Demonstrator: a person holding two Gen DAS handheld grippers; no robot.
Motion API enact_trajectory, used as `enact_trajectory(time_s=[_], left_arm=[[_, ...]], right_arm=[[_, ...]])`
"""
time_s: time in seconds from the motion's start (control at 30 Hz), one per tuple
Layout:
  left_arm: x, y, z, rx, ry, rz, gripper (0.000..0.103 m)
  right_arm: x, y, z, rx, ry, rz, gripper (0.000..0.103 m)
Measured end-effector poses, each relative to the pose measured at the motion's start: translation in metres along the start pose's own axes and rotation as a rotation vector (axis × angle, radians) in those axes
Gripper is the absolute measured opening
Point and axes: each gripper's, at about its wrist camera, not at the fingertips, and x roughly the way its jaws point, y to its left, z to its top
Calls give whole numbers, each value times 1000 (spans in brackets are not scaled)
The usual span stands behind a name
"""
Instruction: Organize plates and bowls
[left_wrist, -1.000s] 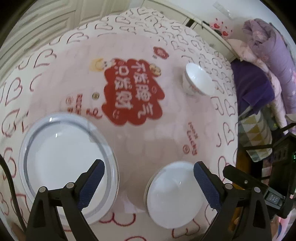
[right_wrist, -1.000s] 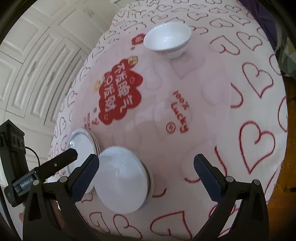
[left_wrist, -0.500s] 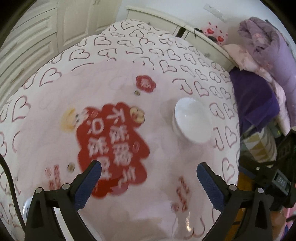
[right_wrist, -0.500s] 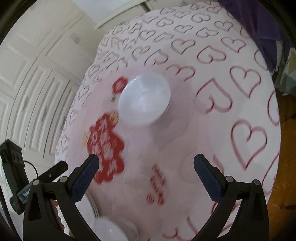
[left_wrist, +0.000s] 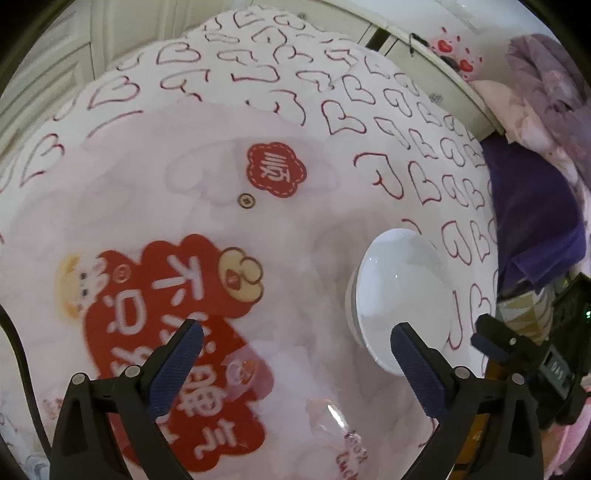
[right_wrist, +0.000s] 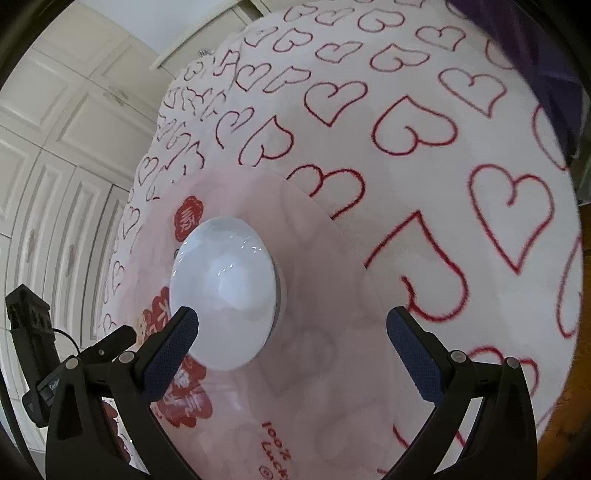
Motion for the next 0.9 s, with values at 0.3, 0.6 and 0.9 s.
enact_trajectory(time_s=[0.3, 0.6, 0.9], left_arm=[[52, -8, 19, -32, 41, -49, 88], [91, -8, 23, -98, 105, -130, 31], [89, -6, 16, -143, 47, -154, 4]], right_arm=[[29, 7, 7, -26, 32, 22, 94], [44, 21, 3, -61, 55, 20, 40], [43, 27, -3, -115, 44, -80, 12]])
